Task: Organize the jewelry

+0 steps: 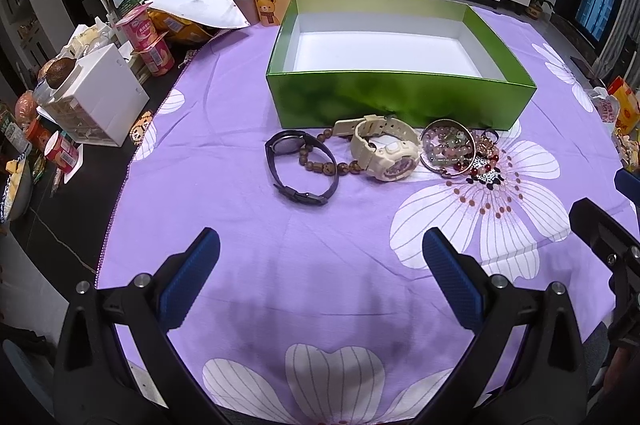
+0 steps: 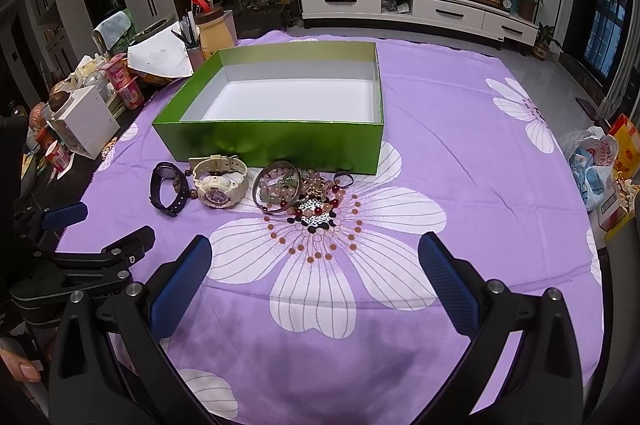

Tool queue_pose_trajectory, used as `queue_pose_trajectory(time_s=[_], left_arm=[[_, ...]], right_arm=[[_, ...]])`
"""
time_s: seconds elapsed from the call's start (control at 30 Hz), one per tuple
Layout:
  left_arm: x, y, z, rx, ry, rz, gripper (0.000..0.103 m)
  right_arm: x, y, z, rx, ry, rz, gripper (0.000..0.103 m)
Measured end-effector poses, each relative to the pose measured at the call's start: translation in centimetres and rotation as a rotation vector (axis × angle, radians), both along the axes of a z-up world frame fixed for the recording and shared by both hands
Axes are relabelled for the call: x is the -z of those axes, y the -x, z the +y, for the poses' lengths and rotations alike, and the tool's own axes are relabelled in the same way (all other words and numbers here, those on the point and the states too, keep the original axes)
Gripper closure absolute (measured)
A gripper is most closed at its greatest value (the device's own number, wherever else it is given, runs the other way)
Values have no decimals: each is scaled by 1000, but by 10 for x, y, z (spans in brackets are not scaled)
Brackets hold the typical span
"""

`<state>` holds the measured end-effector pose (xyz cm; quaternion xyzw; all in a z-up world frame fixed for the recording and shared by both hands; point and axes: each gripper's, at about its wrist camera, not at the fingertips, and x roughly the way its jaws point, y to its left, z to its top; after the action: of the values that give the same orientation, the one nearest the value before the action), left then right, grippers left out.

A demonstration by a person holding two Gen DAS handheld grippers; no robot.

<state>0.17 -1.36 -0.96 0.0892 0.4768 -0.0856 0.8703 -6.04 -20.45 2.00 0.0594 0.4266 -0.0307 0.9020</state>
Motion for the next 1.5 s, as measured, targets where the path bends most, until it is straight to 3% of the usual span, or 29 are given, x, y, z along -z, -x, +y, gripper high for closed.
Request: queue_pose_trajectory(time_s=[0.63, 0.9, 1.17, 1.33, 1.5], left_arm=[[0, 0, 0, 0, 15, 2, 2], [6, -6, 25, -13, 223, 36, 2], [27, -12, 53, -55, 347, 41, 2], [35, -26, 69, -125, 398, 31, 4], [48, -50, 71, -168, 386, 58, 31]], right_arm=[[0, 0, -1, 1, -5, 1, 1], [4, 5, -18, -30, -109, -23, 1], [29, 6, -30, -129, -301, -25, 1], [39, -1, -27, -178, -353, -34, 15], [48, -17, -10, -269, -349, -25, 35]])
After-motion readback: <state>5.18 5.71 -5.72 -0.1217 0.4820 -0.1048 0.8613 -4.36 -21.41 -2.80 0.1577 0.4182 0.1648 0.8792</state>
